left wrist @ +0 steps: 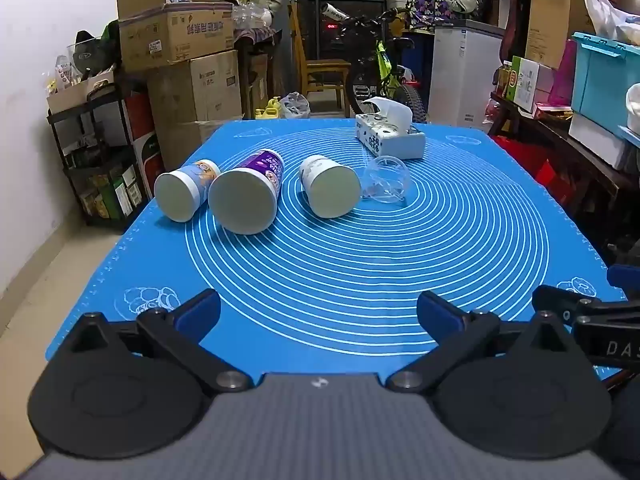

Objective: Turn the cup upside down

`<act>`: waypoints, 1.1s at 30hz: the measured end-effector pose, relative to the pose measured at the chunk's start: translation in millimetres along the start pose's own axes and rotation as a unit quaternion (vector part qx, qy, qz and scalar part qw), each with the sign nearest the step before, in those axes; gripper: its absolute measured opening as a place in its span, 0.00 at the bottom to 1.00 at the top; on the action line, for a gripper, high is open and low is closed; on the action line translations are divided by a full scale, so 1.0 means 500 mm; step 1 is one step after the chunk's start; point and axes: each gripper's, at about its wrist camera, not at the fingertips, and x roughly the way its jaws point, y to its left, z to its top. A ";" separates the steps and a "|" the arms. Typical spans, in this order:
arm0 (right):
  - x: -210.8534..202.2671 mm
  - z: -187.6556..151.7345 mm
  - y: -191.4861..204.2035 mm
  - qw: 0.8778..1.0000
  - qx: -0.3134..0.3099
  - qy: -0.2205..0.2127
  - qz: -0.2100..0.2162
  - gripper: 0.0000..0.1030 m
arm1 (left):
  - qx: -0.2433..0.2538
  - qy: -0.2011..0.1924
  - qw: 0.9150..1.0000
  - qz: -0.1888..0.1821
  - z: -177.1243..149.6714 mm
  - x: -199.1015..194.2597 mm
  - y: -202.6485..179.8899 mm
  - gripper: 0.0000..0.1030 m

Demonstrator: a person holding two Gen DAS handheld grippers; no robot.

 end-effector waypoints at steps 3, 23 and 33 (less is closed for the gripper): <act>0.001 -0.002 -0.001 1.000 0.007 0.002 0.000 0.98 | -0.002 0.001 1.000 0.000 0.000 0.000 0.000 1.00; -0.001 -0.005 -0.005 1.000 0.003 -0.003 -0.001 0.98 | 0.001 0.005 1.000 0.004 -0.001 0.002 0.001 1.00; 0.000 -0.006 -0.006 1.000 0.000 -0.003 0.000 0.98 | 0.000 0.004 1.000 0.008 0.004 -0.001 0.004 1.00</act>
